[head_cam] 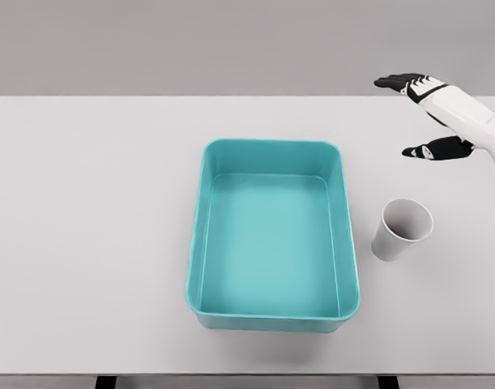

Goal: Put the paper cup into the basket with your right arm

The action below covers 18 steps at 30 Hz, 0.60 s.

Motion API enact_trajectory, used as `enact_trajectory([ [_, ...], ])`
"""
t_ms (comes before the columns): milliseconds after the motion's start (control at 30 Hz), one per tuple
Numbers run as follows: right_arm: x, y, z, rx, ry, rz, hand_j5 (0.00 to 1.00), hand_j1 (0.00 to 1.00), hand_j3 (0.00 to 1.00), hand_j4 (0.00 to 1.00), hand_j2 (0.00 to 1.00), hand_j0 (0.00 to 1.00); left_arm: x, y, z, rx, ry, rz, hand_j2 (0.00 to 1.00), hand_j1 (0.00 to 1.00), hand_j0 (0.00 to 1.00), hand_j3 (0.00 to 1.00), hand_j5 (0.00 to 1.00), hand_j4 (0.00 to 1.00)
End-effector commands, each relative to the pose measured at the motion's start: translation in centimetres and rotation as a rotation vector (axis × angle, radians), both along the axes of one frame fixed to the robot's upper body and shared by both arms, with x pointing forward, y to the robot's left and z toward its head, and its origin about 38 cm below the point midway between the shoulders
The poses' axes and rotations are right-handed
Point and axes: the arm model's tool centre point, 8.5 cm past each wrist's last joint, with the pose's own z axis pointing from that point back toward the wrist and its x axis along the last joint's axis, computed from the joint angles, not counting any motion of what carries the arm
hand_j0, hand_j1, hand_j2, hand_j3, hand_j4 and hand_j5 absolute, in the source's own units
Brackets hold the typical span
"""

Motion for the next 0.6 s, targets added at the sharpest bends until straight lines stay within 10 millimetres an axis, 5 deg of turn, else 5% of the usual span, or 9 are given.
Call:
enact_trajectory([
  [0, 0.0, -0.1, 0.0, 0.004, 0.003, -0.002, 1.0, 1.0, 1.0, 1.0, 1.0, 1.0, 0.0, 0.0, 0.0, 0.0, 0.0, -0.001, 1.0, 1.0, 1.0, 1.0, 1.0, 1.0],
  [67, 0.0, -0.6, 0.3, -0.012, 0.001, -0.005, 1.0, 1.0, 1.0, 1.0, 1.0, 1.0, 0.0, 0.0, 0.0, 0.0, 0.0, 0.001, 1.0, 1.0, 1.0, 1.0, 1.0, 1.0],
  [133, -0.8, -3.3, 1.6, -0.026, 0.016, -0.021, 1.0, 1.0, 1.0, 1.0, 1.0, 1.0, 0.0, 0.0, 0.0, 0.0, 0.0, -0.001, 1.0, 1.0, 1.0, 1.0, 1.0, 1.0],
  [267, -2.7, -7.1, 1.4, 0.264, 0.181, -0.037, 1.0, 1.0, 1.0, 1.0, 1.0, 1.0, 0.0, 0.0, 0.0, 0.0, 0.0, 0.001, 1.0, 1.0, 1.0, 1.0, 1.0, 1.0],
  [400, -5.3, -12.4, -3.5, 0.34, 0.323, -0.164, 1.0, 1.0, 1.0, 1.0, 1.0, 1.0, 0.0, 0.0, 0.0, 0.0, 0.0, 0.001, 1.0, 1.0, 1.0, 1.0, 1.0, 1.0],
  [567, -6.7, -13.1, -8.2, 0.462, 0.49, -0.225, 1.0, 1.0, 1.0, 1.0, 1.0, 1.0, 0.0, 0.0, 0.0, 0.0, 0.0, -0.001, 1.0, 1.0, 1.0, 1.0, 1.0, 1.0],
])
